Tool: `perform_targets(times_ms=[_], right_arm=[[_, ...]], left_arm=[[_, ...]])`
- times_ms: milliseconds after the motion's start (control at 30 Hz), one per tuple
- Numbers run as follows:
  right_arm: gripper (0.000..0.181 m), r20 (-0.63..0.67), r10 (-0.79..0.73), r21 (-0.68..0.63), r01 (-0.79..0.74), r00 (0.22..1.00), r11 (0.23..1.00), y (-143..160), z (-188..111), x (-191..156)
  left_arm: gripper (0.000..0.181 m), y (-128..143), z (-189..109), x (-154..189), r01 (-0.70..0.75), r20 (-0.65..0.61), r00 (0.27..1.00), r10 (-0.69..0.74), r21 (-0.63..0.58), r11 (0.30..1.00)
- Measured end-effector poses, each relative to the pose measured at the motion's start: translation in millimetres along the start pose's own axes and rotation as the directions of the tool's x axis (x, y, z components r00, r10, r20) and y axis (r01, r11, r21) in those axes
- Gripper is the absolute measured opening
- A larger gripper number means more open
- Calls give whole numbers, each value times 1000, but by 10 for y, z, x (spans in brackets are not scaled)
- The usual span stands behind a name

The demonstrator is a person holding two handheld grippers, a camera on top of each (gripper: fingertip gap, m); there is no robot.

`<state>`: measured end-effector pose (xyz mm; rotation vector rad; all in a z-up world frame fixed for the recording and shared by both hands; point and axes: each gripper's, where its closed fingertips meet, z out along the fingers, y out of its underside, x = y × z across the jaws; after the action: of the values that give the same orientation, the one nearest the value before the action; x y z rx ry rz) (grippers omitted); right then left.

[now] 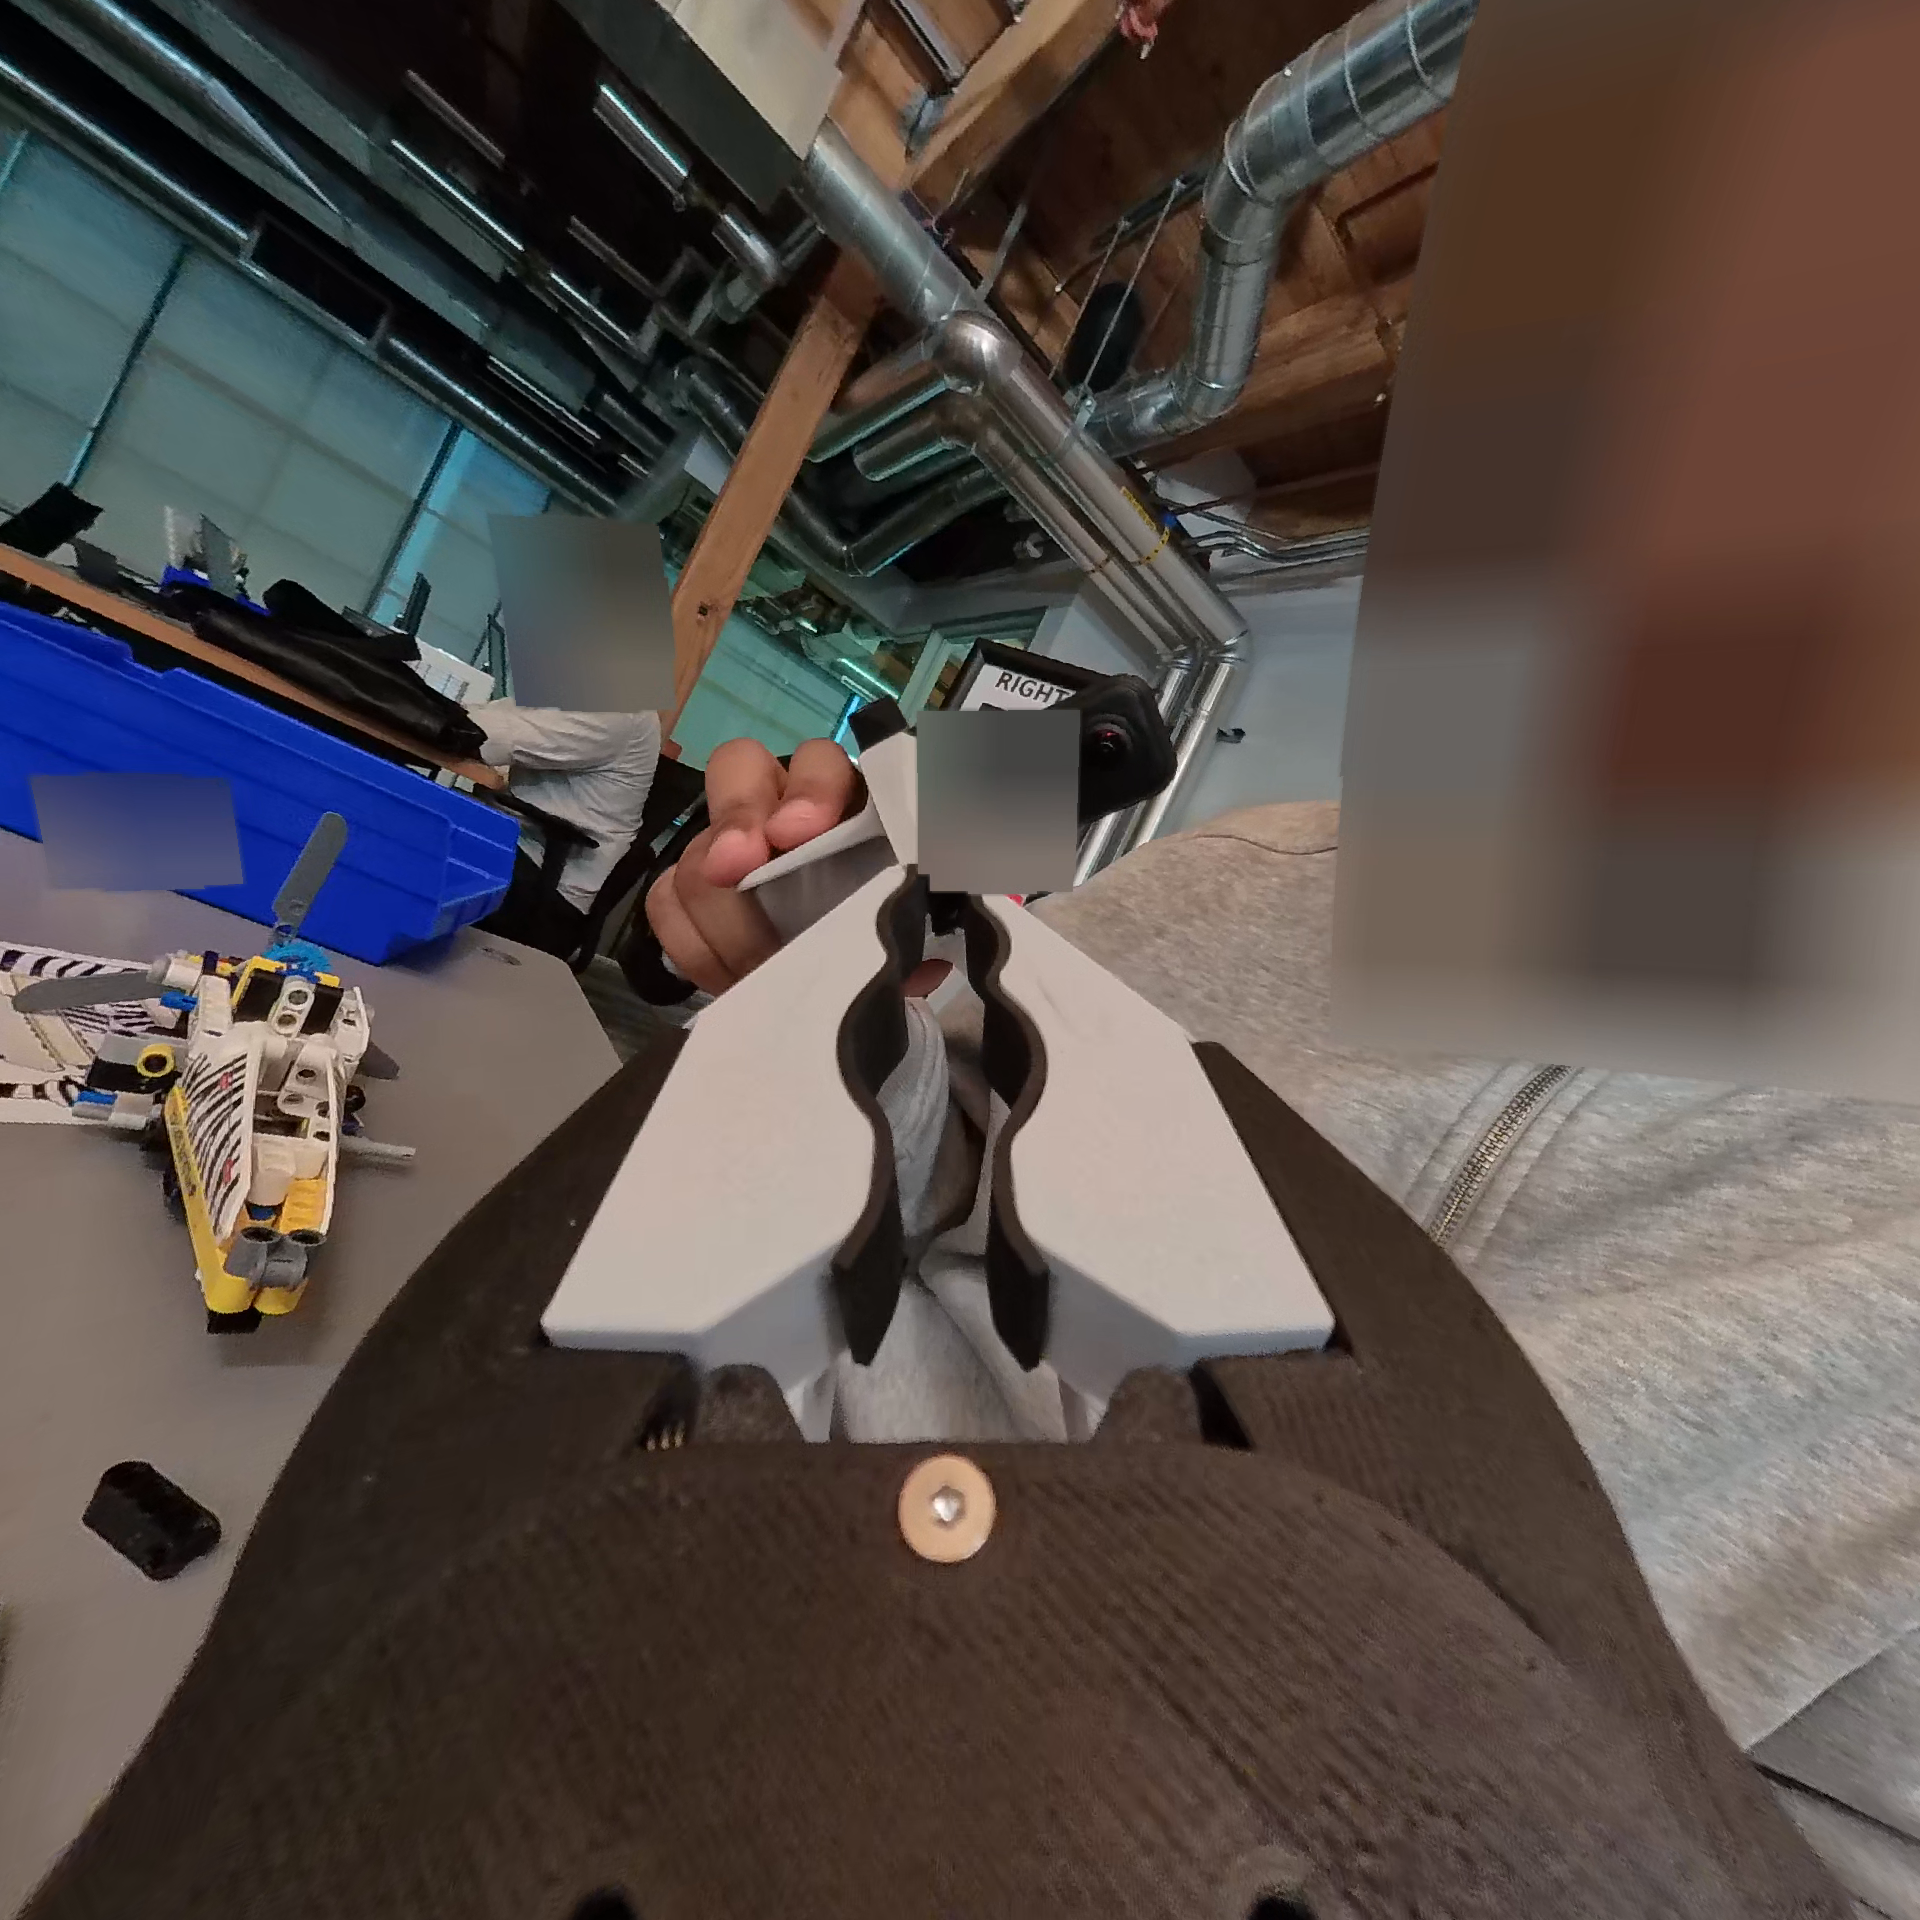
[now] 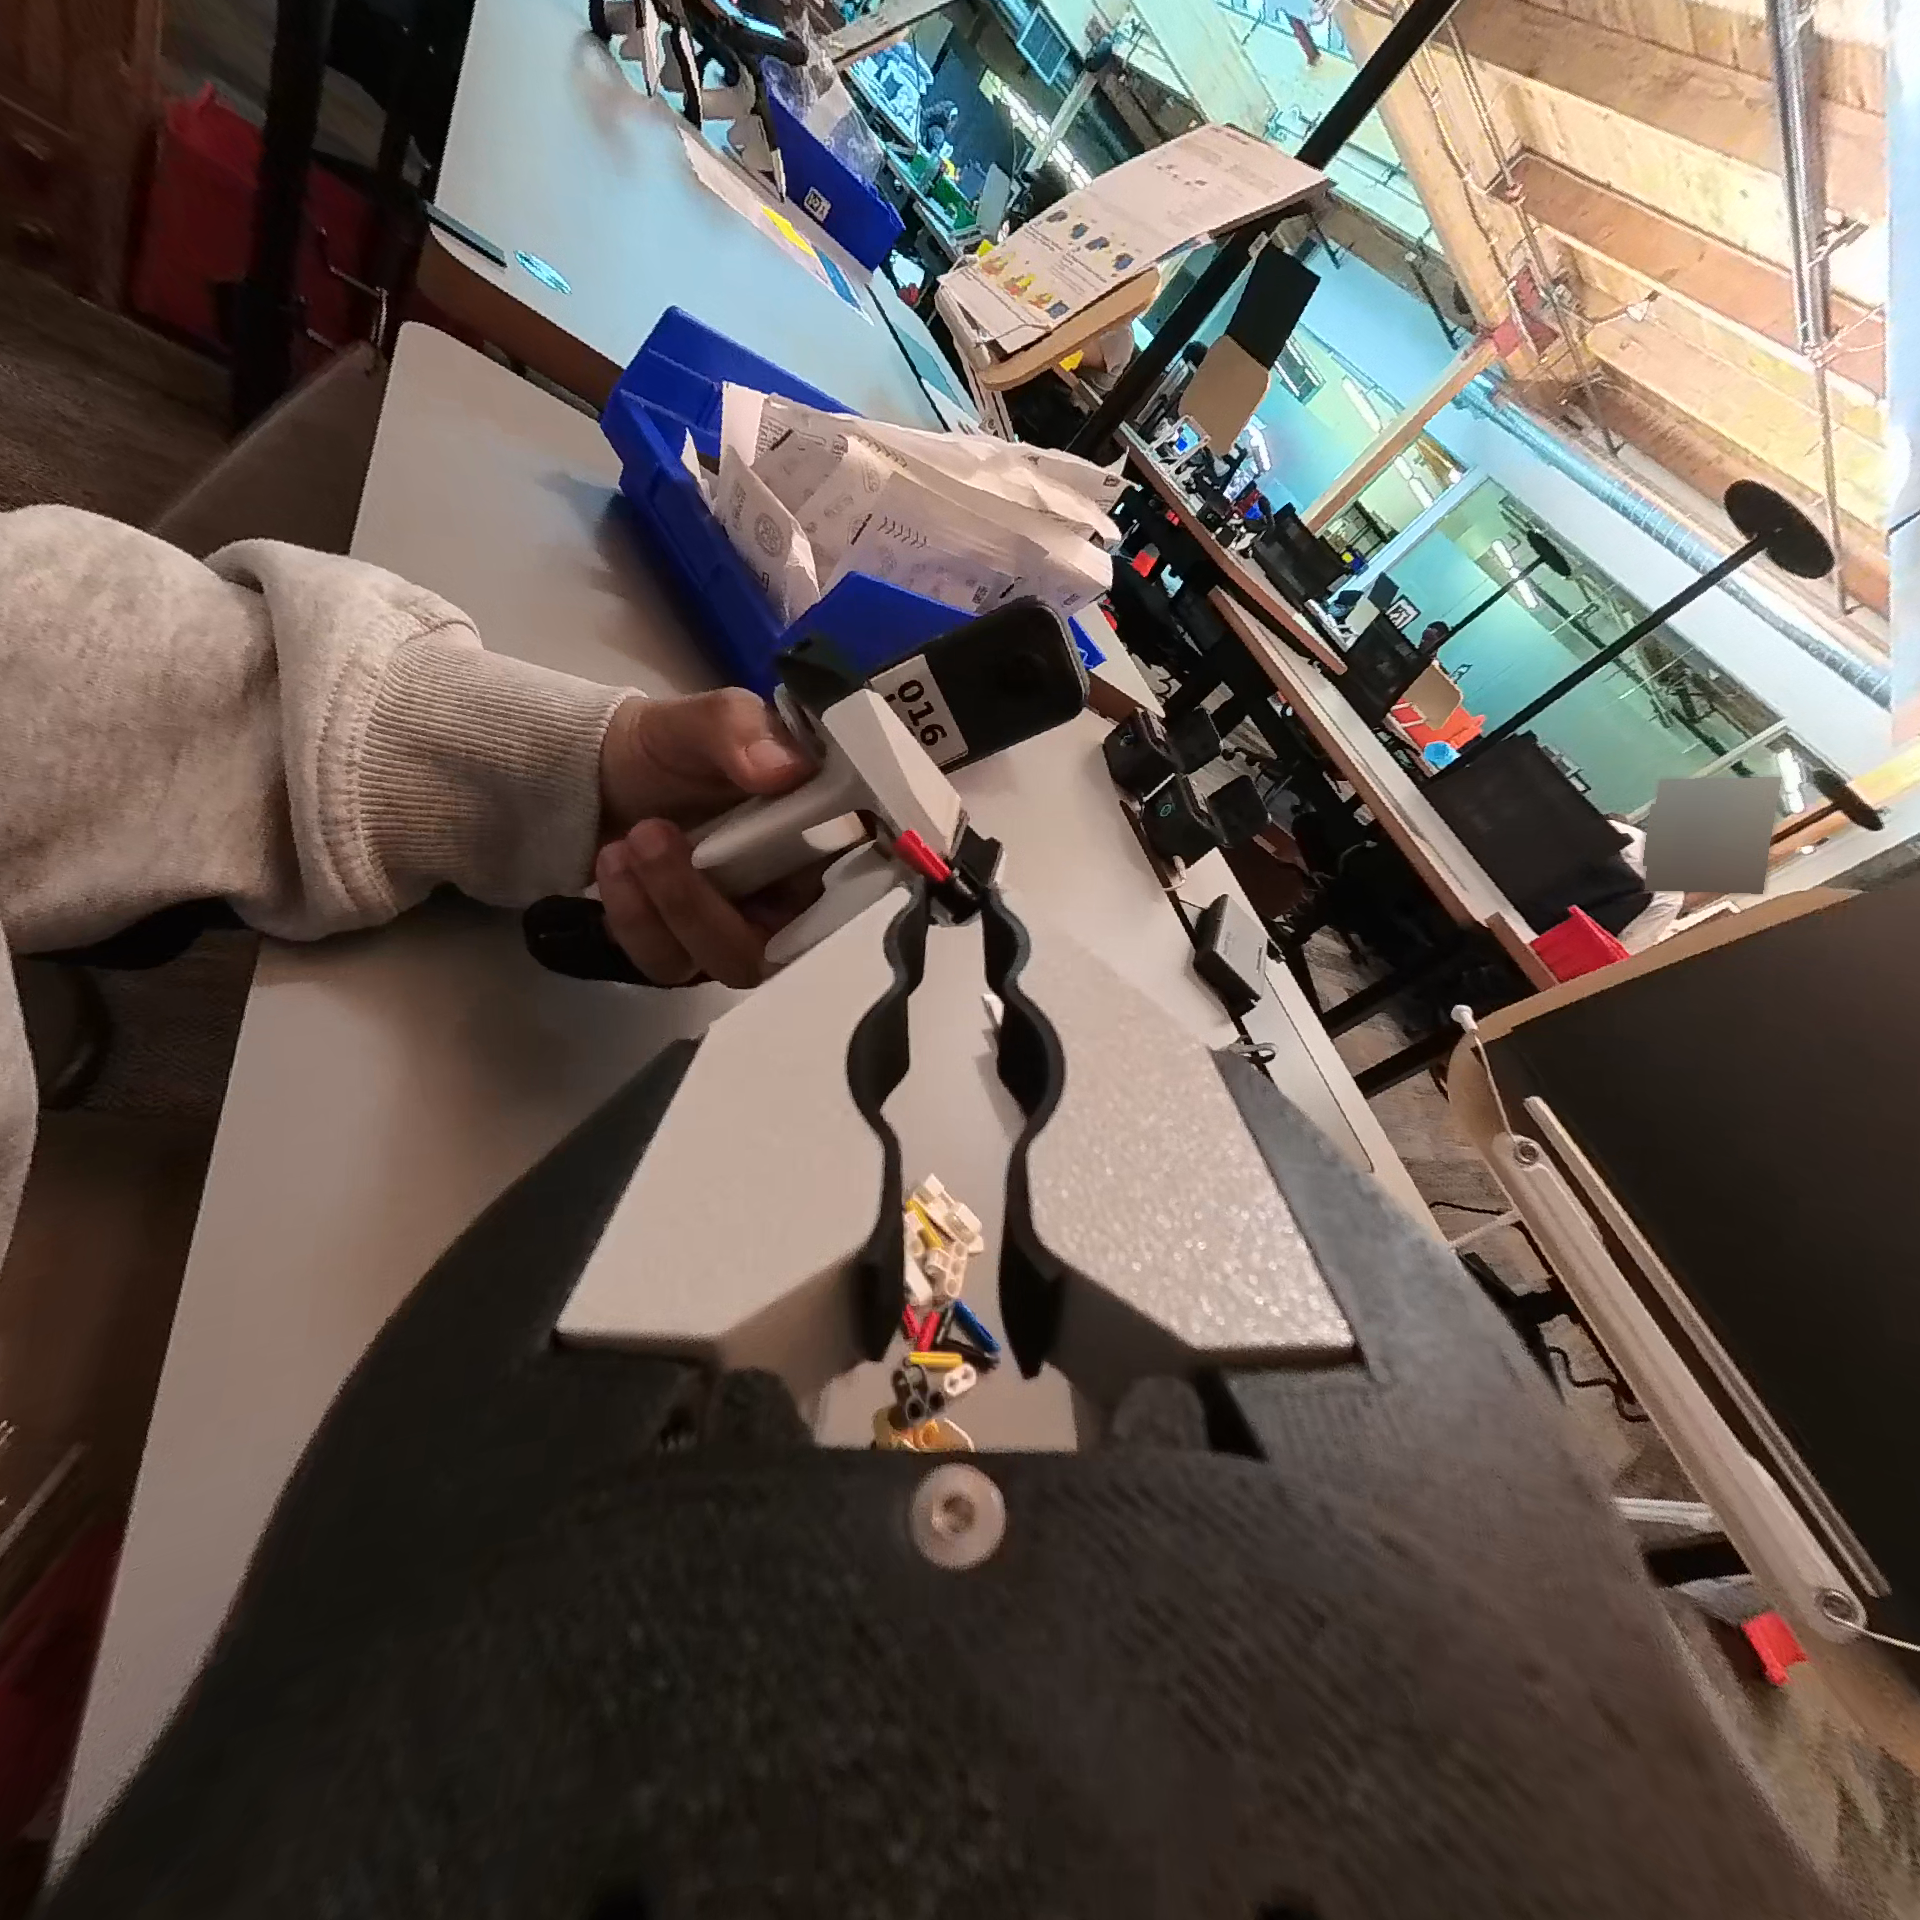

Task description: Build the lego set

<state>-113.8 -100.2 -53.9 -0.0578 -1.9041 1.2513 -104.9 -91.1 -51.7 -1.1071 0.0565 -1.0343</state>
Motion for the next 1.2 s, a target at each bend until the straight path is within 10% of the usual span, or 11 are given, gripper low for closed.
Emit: perform_targets(times_ms=[367,733,1200], right_arm=[[56,3,319,91,-318,948,944,-47,30,155],[36,79,473,181,-479,878,859,-148,95,145],[17,8,285,157,-283,958,946,-148,89,78]], left_arm=[[3,-168,-108,-25,-184,105,978,178,51,982],[2,-249,-133,36,-333,156,935,319,74,940],[2,-165,-80,71,-279,88,958,274,47,959]])
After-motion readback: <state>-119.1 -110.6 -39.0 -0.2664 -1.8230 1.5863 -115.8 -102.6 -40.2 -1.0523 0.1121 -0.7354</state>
